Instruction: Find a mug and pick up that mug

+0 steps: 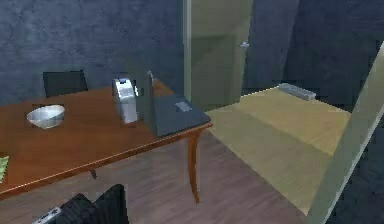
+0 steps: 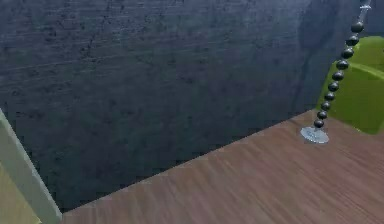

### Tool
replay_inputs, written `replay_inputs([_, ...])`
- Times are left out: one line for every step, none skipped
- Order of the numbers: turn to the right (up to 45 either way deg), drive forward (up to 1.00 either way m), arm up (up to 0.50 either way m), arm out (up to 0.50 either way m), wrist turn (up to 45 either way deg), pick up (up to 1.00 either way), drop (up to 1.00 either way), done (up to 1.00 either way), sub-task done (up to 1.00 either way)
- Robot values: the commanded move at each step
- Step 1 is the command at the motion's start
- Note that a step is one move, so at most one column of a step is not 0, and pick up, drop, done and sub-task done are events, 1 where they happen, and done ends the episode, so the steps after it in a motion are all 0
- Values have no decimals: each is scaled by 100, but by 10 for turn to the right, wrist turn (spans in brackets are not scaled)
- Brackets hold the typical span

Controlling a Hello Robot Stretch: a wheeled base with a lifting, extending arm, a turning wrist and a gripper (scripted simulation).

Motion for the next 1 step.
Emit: replay_inputs([450, 0, 0, 0, 0, 0, 0, 0, 0])
